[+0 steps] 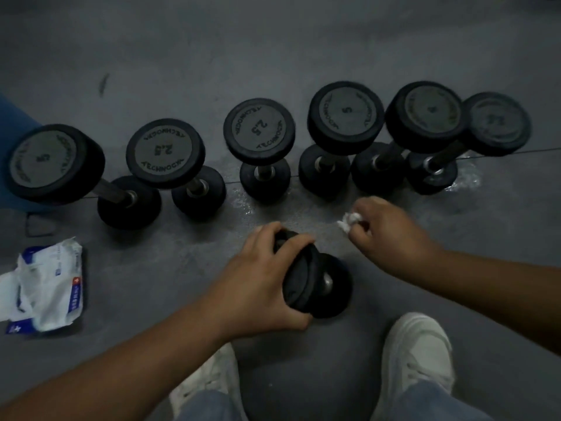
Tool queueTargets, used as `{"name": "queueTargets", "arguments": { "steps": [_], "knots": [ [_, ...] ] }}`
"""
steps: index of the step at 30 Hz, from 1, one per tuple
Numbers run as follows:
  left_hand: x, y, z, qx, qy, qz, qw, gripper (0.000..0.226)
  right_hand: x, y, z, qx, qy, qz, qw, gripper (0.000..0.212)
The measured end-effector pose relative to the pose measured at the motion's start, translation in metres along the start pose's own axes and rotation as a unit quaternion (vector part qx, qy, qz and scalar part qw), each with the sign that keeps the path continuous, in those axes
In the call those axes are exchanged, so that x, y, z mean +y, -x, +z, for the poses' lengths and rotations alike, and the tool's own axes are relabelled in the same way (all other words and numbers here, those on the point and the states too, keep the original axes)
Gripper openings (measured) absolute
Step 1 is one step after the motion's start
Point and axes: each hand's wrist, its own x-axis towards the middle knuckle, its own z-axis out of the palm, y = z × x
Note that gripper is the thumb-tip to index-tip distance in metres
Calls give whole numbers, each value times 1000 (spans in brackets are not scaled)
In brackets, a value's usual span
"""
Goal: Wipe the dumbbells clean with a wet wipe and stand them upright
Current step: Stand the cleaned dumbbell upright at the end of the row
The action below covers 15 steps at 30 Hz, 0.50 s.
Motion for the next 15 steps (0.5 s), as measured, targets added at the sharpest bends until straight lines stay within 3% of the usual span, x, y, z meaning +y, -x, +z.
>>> {"name": "queueTargets", "arguments": {
  "steps": [6,11,15],
  "knots": [
    [42,-55,-10,-77,-212,15,974,113,44,47,-38,26,-10,-42,999,22],
    [60,-61,3,-158,-261,1,952,120,85,79,-25,21,25,-59,998,7],
    [85,-83,-8,-179,-260,-3,949,114,120,88,-21,98,60,-27,993,10]
  ]
}}
